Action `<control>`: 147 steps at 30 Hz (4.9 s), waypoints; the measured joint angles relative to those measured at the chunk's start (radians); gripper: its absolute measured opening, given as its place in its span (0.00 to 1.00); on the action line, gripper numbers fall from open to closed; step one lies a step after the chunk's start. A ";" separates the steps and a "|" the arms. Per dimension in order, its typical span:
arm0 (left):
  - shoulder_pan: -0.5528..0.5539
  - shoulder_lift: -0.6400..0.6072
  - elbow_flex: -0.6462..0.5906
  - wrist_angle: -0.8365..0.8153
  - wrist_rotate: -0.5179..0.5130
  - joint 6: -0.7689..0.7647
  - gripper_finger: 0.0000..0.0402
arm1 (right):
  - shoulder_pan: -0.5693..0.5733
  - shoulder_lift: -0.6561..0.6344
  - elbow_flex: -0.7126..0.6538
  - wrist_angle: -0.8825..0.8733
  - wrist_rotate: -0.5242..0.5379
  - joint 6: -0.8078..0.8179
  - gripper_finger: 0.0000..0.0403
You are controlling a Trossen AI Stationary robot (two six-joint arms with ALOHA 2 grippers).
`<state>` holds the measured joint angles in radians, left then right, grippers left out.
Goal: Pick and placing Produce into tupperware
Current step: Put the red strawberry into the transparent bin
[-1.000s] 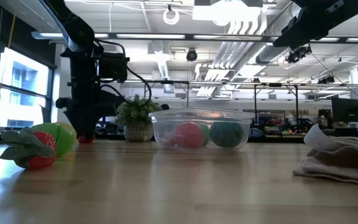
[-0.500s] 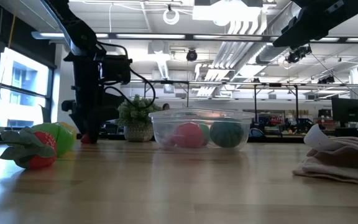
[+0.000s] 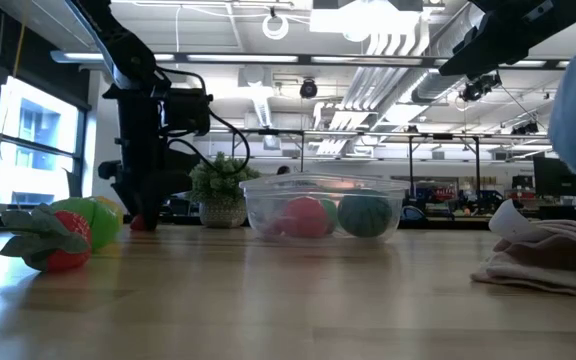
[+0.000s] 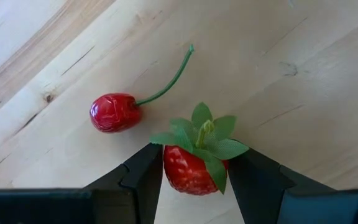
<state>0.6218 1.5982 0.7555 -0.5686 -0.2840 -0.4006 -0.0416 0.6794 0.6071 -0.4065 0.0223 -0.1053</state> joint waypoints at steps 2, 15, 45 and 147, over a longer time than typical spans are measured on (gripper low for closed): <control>0.000 0.000 0.000 0.000 0.000 0.000 0.41 | 0.000 0.000 0.000 0.000 0.000 0.000 0.00; 0.000 0.001 0.000 0.000 0.001 -0.016 0.41 | 0.000 0.000 0.000 0.000 0.000 0.000 0.00; 0.000 0.002 -0.002 0.009 0.003 -0.024 0.34 | 0.000 0.000 0.000 0.000 0.000 0.000 0.00; -0.419 0.365 0.610 0.053 0.134 0.317 0.44 | 0.001 0.000 0.000 0.000 0.000 0.000 0.00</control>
<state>0.2028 1.9636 1.3659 -0.5158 -0.1505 -0.0833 -0.0410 0.6793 0.6075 -0.4067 0.0223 -0.1052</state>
